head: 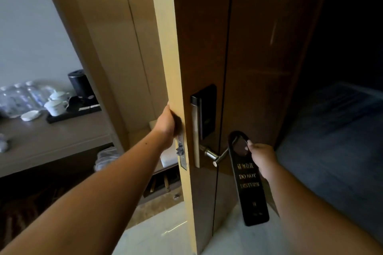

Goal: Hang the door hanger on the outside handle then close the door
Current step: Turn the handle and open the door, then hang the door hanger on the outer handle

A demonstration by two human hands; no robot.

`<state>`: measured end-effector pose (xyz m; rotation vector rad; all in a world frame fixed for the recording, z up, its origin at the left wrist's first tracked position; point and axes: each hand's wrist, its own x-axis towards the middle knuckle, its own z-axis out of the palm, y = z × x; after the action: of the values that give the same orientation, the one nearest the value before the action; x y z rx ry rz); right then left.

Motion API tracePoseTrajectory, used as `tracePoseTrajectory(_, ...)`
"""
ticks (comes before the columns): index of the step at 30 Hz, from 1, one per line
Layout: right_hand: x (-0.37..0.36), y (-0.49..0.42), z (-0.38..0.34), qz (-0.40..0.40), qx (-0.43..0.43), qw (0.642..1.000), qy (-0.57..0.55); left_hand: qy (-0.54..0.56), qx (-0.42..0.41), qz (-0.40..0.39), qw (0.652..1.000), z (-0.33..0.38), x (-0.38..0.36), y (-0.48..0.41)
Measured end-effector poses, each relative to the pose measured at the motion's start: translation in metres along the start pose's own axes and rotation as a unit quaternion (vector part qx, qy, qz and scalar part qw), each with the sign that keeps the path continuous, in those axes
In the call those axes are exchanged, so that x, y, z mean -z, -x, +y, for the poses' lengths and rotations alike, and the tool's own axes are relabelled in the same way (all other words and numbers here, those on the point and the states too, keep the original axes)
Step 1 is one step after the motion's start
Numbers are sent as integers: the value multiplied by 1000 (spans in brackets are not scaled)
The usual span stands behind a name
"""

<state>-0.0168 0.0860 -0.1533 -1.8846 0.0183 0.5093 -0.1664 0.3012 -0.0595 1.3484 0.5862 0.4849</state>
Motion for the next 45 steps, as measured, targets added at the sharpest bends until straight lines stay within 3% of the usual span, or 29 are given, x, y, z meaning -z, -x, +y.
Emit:
tracePoseTrajectory(12, -72, -62, -41, -136, 28, 990, 7, 74, 35, 224, 971, 27, 21, -41)
tracePoseTrajectory(17, -110, -62, -36, -212, 87, 973, 21, 77, 53, 267, 959, 29, 27, -58)
tracePoseTrajectory(23, -130, -57, -18, -365, 78, 927, -44, 70, 38, 272, 959, 28, 35, -71)
tracePoseTrajectory(27, -133, -56, -13, -417, 88, 904, -32, 72, 39, 266, 960, 28, 38, -74)
tracePoseTrajectory(33, -134, -56, -11, -398, 96, 911, -53, 56, 43, 252, 965, 25, 42, -76)
tracePoseTrajectory(39, -136, -46, 5, -410, 34, 899, -147, 23, 33, 239, 970, 22, 40, -69)
tracePoseTrajectory(45, -141, -32, 11, -287, 58, 952, -92, -3, 15, 211, 977, 17, 37, -57)
